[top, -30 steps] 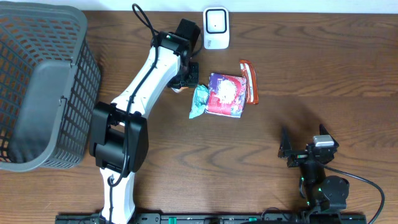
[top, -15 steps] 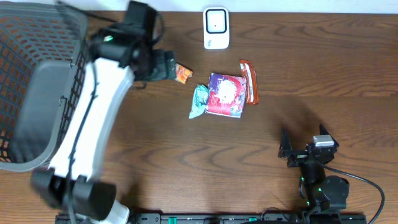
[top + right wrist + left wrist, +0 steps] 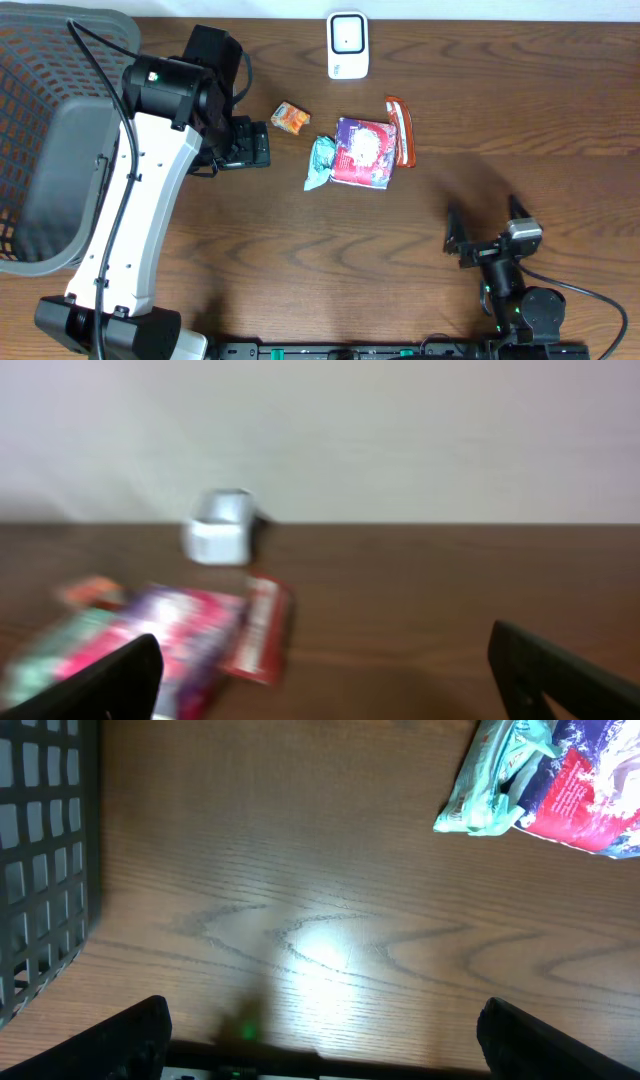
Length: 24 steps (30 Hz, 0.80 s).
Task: Scan the item barcode
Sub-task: 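Move the right gripper forward toward the red snack bar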
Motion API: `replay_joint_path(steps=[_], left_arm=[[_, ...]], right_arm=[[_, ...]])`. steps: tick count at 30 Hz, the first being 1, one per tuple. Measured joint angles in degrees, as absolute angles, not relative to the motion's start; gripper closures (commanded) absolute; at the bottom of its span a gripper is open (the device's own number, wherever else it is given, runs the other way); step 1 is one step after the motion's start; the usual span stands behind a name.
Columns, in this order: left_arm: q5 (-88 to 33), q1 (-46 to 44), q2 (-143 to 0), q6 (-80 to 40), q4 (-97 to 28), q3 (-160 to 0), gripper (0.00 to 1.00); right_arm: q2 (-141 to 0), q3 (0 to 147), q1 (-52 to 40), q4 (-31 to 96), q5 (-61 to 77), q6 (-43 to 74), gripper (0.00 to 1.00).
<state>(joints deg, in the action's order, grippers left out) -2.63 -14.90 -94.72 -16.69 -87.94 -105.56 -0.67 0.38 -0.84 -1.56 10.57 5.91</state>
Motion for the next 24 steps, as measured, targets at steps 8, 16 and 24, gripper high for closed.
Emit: replay_joint_path(steps=[8,16,24], left_arm=[[-2.63,-14.90,-94.72,-16.67,-88.07,-105.54,0.02],[-2.63,-14.87,-94.72,-16.67,-88.05,-105.54,0.02],[-2.63,-14.90,-94.72,-16.67,-88.07,-105.51,0.02]], right_arm=[[-0.80,0.34,-0.84,-15.81,38.57,30.55,0.01],[-3.16,11.14,-0.58,-23.79,38.76,32.27,0.01],[-32.51,48.88,-0.43,27.27,33.32,7.66,0.01]])
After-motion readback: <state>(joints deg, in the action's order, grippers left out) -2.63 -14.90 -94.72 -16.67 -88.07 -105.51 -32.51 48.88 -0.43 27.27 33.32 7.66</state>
